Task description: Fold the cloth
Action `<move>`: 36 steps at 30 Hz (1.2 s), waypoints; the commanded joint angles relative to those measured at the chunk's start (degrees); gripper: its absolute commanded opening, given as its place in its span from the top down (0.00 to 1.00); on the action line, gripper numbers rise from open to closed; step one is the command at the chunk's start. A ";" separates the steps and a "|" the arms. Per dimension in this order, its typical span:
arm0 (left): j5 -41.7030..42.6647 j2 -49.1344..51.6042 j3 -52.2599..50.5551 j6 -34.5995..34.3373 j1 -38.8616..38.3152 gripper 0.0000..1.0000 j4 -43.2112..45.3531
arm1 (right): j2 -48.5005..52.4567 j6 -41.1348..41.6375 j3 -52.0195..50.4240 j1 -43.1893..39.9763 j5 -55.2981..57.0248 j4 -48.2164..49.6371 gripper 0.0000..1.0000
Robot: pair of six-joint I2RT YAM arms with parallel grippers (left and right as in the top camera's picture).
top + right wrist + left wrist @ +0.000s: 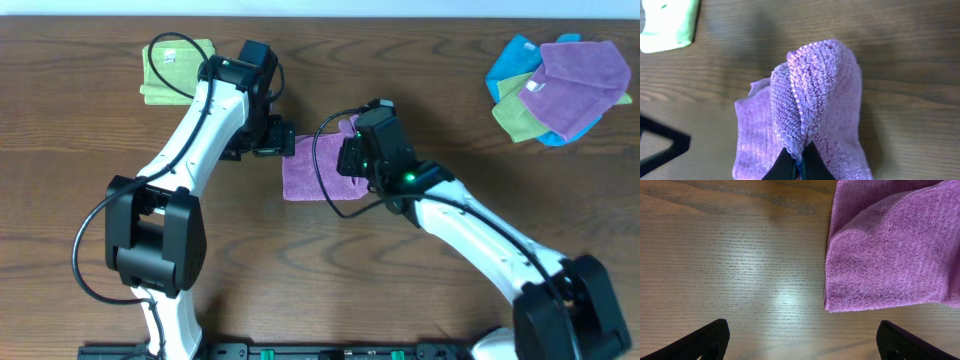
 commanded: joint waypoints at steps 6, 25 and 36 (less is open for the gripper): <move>1.16 -1.42 0.46 1.51 4.33 0.05 -0.48 | 1.55 5.18 1.16 2.84 0.48 4.39 0.98; 5.03 -1.42 0.46 1.73 13.40 0.05 -0.20 | 8.28 10.51 1.20 7.13 1.60 11.69 0.98; 5.03 -1.42 0.46 1.73 13.40 0.05 0.59 | 9.03 13.97 1.20 9.75 1.84 13.40 0.98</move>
